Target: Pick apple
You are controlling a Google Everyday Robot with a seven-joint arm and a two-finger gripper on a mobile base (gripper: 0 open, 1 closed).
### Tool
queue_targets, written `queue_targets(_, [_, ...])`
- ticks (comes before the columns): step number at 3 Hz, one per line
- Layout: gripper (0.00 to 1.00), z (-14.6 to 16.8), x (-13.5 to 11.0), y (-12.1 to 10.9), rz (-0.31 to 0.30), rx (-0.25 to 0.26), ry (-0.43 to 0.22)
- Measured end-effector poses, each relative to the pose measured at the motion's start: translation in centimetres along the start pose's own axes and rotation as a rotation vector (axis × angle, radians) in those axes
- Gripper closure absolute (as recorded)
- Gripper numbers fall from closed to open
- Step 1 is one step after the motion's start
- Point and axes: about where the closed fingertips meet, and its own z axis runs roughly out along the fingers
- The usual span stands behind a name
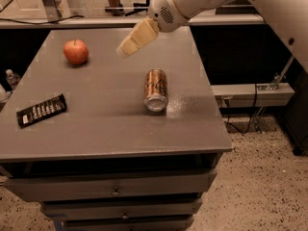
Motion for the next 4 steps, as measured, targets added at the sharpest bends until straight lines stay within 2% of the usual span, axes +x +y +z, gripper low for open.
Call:
queue_targets(1, [0.00,0.0,0.1,0.1,0.005,-0.013,-0.030])
queue_targets(2, [0.00,2.8,-0.2,0.9,-0.009,-0.034,-0.092])
queue_targets(3, [0.00,7.6,-2.3,0.9,-0.042,-0.041,-0.167])
queue_targets(4, [0.00,12.5,-4.7,-0.5,-0.074,-0.034,-0.200])
